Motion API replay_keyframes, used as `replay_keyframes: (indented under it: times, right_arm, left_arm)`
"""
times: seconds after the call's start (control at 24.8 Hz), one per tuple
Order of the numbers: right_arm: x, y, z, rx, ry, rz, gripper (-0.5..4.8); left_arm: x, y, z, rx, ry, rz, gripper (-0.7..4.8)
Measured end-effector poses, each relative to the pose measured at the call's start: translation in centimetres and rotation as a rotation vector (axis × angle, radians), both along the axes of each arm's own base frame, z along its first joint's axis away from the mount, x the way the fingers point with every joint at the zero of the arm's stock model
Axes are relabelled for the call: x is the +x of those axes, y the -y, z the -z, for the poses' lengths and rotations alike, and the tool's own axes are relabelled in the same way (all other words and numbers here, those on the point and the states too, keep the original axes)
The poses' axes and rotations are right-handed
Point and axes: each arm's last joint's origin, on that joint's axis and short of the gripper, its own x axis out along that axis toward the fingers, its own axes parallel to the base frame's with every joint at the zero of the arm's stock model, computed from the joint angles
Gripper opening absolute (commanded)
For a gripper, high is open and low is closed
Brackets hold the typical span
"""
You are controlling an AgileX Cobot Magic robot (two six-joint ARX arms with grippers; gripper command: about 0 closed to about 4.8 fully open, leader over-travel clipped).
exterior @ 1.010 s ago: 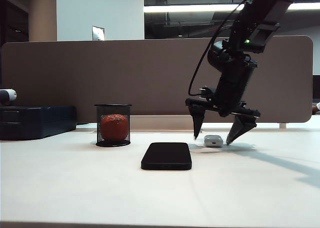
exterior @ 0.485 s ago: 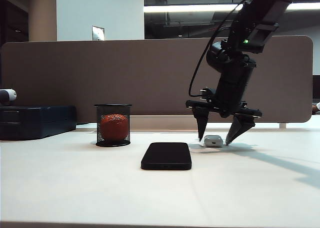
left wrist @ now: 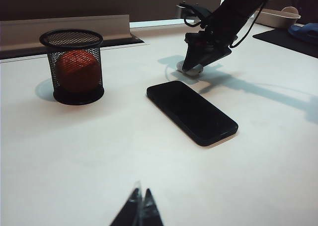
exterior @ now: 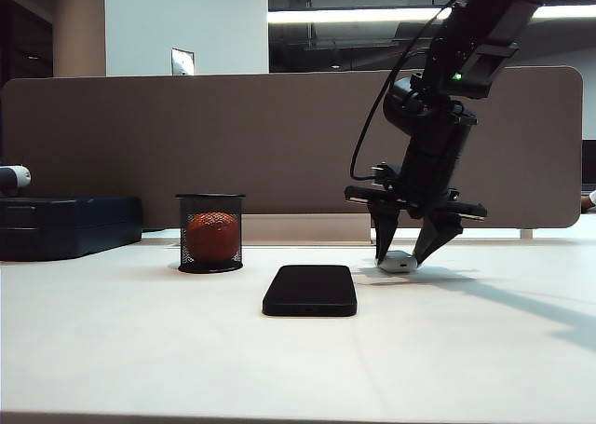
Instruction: Find the wireless headphone case on the desktop and place it on the left side of the phone.
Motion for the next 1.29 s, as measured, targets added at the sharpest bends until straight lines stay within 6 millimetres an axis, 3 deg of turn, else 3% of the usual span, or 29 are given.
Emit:
replay_keyframes:
  times: [0.48, 0.81, 1.13, 1.29]
  right_arm:
    - [-0.5, 0.1, -0.8, 0.016, -0.013, -0.011, 1.71]
    - [-1.7, 1.2, -5.8, 0.037, 0.084, -0.020, 1.71]
    - [-5.1, 2.1, -12.7, 0.130, 0.167, -0.070, 1.71]
    - [-6.9, 2.5, -15.1, 0.158, 0.189, -0.093, 1.71]
  left_arm:
    - [0.0, 0.0, 0.0, 0.000, 0.000, 0.000, -0.05]
    - [0.0, 0.0, 0.0, 0.000, 0.000, 0.000, -0.06]
    - [0.0, 0.0, 0.0, 0.000, 0.000, 0.000, -0.05]
    - [0.0, 0.0, 0.0, 0.000, 0.000, 0.001, -0.05]
